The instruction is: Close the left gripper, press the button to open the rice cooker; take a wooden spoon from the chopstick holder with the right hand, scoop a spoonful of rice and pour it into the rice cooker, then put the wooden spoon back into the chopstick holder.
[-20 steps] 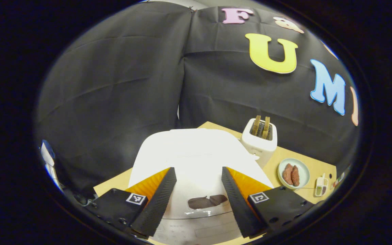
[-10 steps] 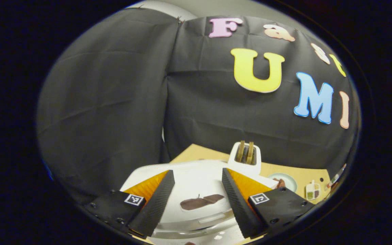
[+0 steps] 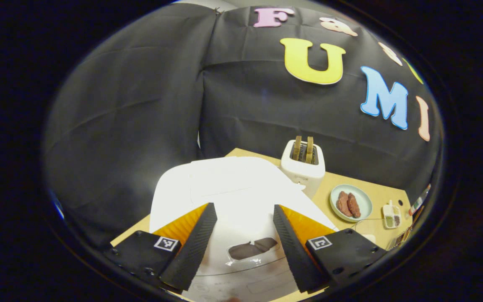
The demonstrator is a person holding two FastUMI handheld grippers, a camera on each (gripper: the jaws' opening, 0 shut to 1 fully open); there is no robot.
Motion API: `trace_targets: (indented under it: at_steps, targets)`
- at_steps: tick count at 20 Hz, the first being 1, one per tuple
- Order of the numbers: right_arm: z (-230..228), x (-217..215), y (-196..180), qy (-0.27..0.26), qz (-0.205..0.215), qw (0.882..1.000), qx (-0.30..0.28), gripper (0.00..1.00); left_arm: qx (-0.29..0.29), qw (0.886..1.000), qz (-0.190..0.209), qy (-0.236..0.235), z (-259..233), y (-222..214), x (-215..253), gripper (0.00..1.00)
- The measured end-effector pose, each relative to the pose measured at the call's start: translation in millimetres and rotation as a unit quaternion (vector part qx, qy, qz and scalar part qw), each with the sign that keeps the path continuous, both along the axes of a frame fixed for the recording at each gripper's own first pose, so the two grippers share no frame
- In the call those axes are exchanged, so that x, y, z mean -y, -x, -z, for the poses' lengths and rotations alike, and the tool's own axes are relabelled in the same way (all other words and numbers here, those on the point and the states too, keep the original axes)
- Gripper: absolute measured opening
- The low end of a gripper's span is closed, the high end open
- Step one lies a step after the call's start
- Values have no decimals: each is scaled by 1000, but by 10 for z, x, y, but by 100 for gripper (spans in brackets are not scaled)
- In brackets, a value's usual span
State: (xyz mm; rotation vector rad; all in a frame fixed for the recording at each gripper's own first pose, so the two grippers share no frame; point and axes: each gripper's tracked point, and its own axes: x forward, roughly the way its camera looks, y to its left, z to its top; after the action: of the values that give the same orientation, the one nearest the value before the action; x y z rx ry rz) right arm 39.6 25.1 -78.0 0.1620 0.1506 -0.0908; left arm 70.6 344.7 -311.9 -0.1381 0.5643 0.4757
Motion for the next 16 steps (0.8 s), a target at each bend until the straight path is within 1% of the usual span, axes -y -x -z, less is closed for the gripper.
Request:
trace_targets:
  at_steps: [1,2,4,5,8,10,13,16]
  targets:
    - [-8,-3,2,3,-3,1000,2,97,-4,1000,-2,6,-19,-4,-6,96]
    - [-15,-6,2,6,-5,1000,3,97,3,1000,-3,14,-78,-36,-19,93]
    - [-26,6,14,6,-6,1000,4,97,13,999,-12,41,-162,-21,-33,96]
    - [-45,18,24,4,-4,1000,7,97,22,999,-18,35,-220,-8,-88,97]
    - [-88,56,50,6,1,1000,12,97,71,997,-5,8,-675,-23,-42,98]
    - [-142,53,81,9,4,1000,17,97,120,993,20,-4,-1113,-82,160,96]
    - [-394,27,106,19,-5,999,45,97,176,982,61,-42,-1775,-105,603,97]
    - [-656,33,105,44,-24,996,71,97,216,971,96,-40,-2277,-59,1216,97]
